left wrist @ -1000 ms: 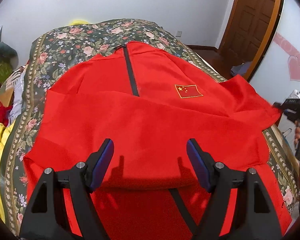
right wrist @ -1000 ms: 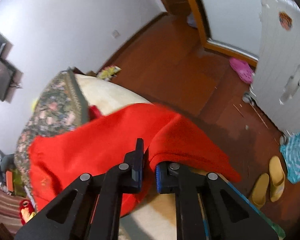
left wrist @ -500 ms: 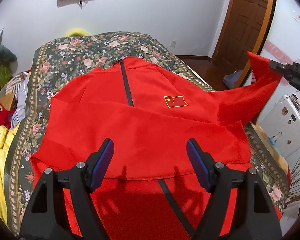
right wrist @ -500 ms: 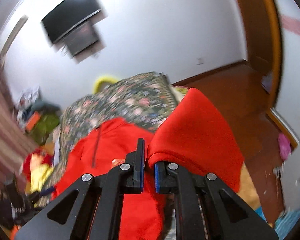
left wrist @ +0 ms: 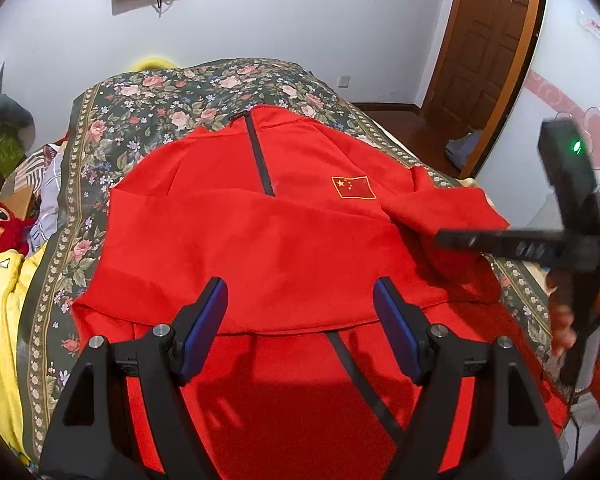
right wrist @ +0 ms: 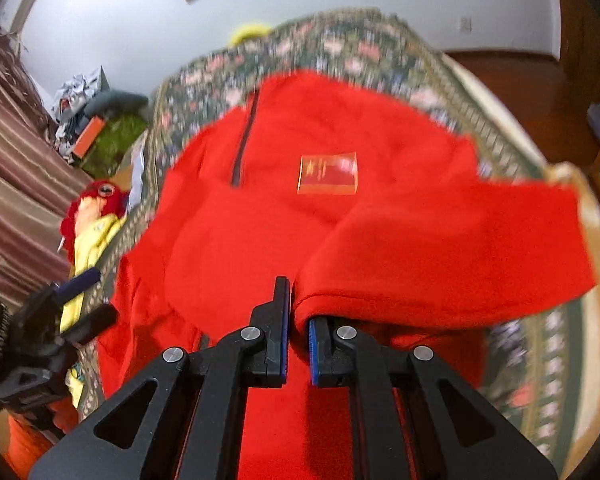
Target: Fold large clothes
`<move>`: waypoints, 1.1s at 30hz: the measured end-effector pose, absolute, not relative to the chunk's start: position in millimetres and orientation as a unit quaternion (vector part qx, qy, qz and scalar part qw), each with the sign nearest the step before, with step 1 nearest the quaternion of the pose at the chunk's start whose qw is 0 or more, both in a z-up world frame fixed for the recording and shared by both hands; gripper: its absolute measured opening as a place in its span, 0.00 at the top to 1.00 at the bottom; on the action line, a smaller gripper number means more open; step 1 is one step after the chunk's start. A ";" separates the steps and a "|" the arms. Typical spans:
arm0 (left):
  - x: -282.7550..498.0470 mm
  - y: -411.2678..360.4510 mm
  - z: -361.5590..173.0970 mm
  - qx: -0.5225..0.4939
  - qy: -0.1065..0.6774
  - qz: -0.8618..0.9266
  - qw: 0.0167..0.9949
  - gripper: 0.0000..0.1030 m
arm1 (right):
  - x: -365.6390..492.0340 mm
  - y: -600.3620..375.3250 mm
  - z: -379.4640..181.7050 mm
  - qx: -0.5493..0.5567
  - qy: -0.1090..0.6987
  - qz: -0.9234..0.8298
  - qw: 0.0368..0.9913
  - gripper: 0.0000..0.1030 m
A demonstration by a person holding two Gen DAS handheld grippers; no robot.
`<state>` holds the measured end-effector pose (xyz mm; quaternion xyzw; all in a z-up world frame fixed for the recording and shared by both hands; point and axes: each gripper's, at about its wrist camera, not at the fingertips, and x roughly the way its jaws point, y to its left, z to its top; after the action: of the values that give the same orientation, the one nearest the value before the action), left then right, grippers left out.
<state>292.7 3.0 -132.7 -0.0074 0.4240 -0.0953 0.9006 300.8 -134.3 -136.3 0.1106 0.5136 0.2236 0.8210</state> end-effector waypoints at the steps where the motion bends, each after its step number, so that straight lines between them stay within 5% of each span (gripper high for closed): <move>1: 292.7 2.9 -133.3 -0.007 0.425 -0.095 0.900 0.28 | 297.7 -130.7 -140.4 0.104 0.519 0.225 0.818 0.93; 5: 293.2 1.8 -134.4 -0.004 0.425 -0.093 0.900 0.28 | 289.6 -121.7 -140.9 0.063 0.537 0.219 0.812 0.91; 7: 292.9 1.1 -134.4 -0.003 0.424 -0.093 0.901 0.28 | 290.3 -120.7 -140.5 0.054 0.553 0.221 0.801 0.78; 9: 292.5 0.2 -134.0 -0.004 0.423 -0.095 0.901 0.28 | 287.3 -129.3 -133.4 0.073 0.561 0.229 0.792 0.49; 10: 292.5 0.1 -133.7 -0.005 0.423 -0.096 0.901 0.28 | 286.5 -132.3 -130.8 0.081 0.558 0.229 0.793 0.46; 20: 292.6 -0.2 -138.1 -0.010 0.428 -0.096 0.899 0.28 | 287.2 -221.7 -102.2 0.127 0.501 0.125 0.847 0.44; 33: 299.9 5.3 -165.0 0.002 0.456 -0.071 0.887 0.28 | 305.8 -285.8 -183.7 0.245 0.549 0.050 0.798 0.44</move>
<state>299.9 5.3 -165.0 0.0018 0.4563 -0.0710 0.8870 305.8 -285.8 -183.7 0.2449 0.5491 0.0501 0.7975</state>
